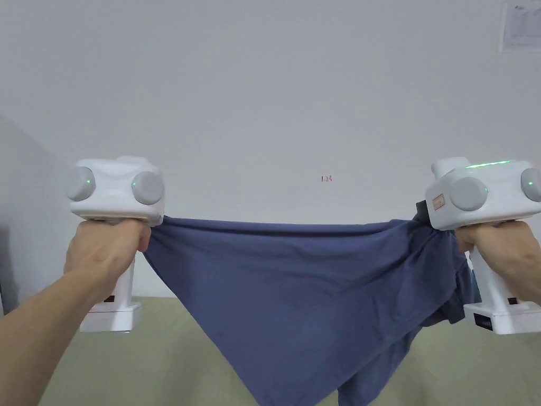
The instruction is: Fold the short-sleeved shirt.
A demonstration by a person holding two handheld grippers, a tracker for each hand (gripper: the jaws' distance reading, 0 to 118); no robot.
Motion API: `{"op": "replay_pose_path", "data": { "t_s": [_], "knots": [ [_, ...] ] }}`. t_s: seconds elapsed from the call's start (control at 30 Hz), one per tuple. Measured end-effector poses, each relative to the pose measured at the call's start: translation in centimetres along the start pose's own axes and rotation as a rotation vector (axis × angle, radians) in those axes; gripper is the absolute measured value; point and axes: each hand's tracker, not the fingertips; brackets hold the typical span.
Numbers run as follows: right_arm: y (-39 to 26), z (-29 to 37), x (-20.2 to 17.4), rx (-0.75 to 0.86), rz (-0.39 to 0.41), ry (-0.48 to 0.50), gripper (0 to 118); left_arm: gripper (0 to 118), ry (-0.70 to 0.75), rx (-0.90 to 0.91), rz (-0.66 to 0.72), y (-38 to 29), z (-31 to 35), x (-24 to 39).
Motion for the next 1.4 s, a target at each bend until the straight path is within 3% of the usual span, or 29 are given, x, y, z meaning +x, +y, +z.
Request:
{"op": "replay_pose_path", "data": {
  "t_s": [0.2,0.37,0.47,0.5,0.6,0.63,0.83,0.93,1.2,1.4],
  "knots": [
    [-3.3,-4.1,-1.6,-0.017,-0.014,0.0,6,0,-0.023,-0.055,0.025,-4.1,-4.1,1.4],
    [-10.7,-5.3,-2.1,-0.129,-0.026,0.034,7,0,-0.052,-0.186,-0.024,-11.9,-6.0,1.7],
    [-17.0,-3.8,-2.9,-0.234,0.046,0.057,6,0,-0.096,-0.26,-0.045,-17.6,-5.6,1.1],
    [-19.1,-2.8,-2.5,-0.246,0.056,0.06,7,0,-0.109,-0.28,-0.046,-19.6,-4.9,0.9],
    [-25.3,0.9,-2.5,-0.294,-0.013,0.103,7,0,-0.153,-0.363,-0.034,-25.1,-2.5,-0.4],
    [-27.2,1.3,-1.9,-0.338,0.02,0.086,7,0,-0.193,-0.373,0.003,-26.8,-1.3,-1.0],
    [-36.6,9.0,-0.3,-0.446,-0.052,0.134,7,0,-0.198,-0.467,-0.028,-35.2,6.4,-3.2],
    [-40.0,12.6,0.6,-0.469,-0.05,0.124,7,0,-0.199,-0.491,-0.019,-38.3,10.4,-4.5],
    [-45.2,19.0,2.6,-0.526,-0.079,0.161,7,0,-0.206,-0.564,-0.022,-44.4,17.0,-6.8],
    [-46.6,20.2,3.4,-0.543,-0.099,0.157,7,0,-0.215,-0.599,-0.018,-46.7,18.3,-7.4]
  ]
}}
